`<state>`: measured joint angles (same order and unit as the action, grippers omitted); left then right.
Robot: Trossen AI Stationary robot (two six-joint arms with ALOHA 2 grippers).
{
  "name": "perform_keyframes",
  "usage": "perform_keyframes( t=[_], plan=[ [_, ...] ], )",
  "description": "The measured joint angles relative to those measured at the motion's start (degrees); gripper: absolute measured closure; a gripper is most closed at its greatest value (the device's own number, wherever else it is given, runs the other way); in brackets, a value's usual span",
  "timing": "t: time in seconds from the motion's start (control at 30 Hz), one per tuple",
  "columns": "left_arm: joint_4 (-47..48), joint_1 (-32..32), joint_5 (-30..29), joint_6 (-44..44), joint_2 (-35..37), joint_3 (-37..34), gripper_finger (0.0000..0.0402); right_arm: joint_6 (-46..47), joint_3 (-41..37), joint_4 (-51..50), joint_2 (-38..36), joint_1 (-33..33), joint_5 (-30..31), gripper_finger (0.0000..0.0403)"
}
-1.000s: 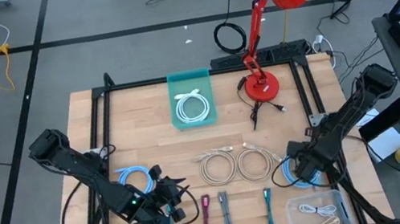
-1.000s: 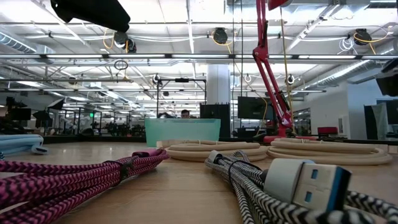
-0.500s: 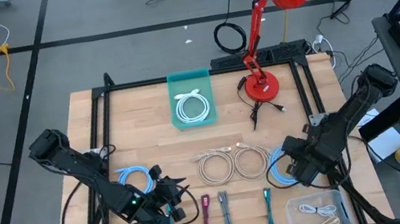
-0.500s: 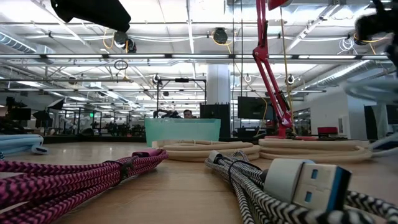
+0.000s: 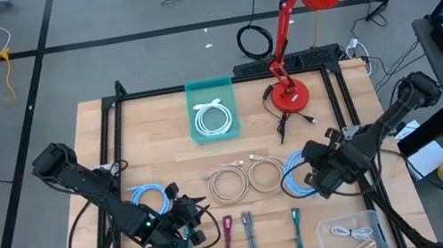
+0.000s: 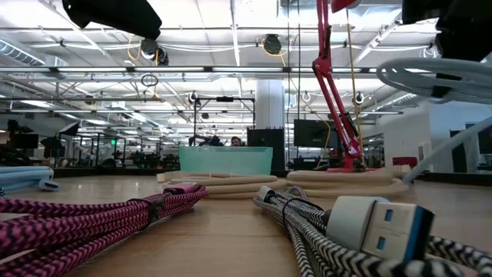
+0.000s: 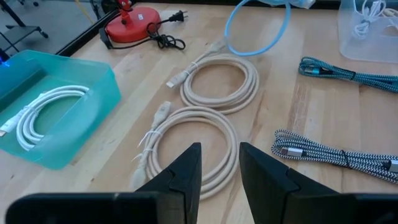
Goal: Pick & Place USB Port
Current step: Put the right blue HDMI cable into the green bin
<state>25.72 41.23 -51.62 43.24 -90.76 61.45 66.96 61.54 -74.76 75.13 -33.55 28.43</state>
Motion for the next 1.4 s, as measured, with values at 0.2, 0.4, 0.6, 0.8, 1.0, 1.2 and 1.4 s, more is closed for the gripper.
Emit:
perform_keyframes(
  t=[0.2, 0.4, 0.6, 0.8, 1.0, 1.2, 1.4],
  plan=[
    [0.1, 0.3, 0.0, 0.0, 0.0, 0.0, 0.0289, 0.9, 0.0, -1.7, 0.0, 0.1, -1.8, 0.0394],
    [0.2, 0.3, 0.0, 0.0, 0.0, 0.0, 0.0289, 1.1, 0.0, -2.6, 0.0, 0.1, -4.5, 0.0394],
    [0.2, 0.3, 0.0, 0.0, 0.0, 0.0, 0.0289, 3.6, 0.0, -7.0, 0.0, -0.9, -8.1, 0.0394],
    [0.2, 0.3, 0.0, 0.0, 0.0, 0.0, 0.0289, 7.5, 0.0, -11.8, 0.0, -2.8, -13.2, 0.0394],
    [0.2, 0.3, 0.0, 0.1, 0.0, 0.0, 0.0289, 8.7, 0.0, -13.5, 0.0, -3.4, -18.2, 0.0394],
    [0.2, 0.3, 0.0, 0.2, 0.0, 0.0, 0.0289, 8.7, 0.0, -15.3, 0.0, -3.2, -23.0, 0.0394],
    [0.2, 0.3, 0.0, 0.2, 0.0, 0.0, 0.0289, 7.6, 0.0, -15.3, 0.0, -2.8, -27.1, 0.0394]
  ],
)
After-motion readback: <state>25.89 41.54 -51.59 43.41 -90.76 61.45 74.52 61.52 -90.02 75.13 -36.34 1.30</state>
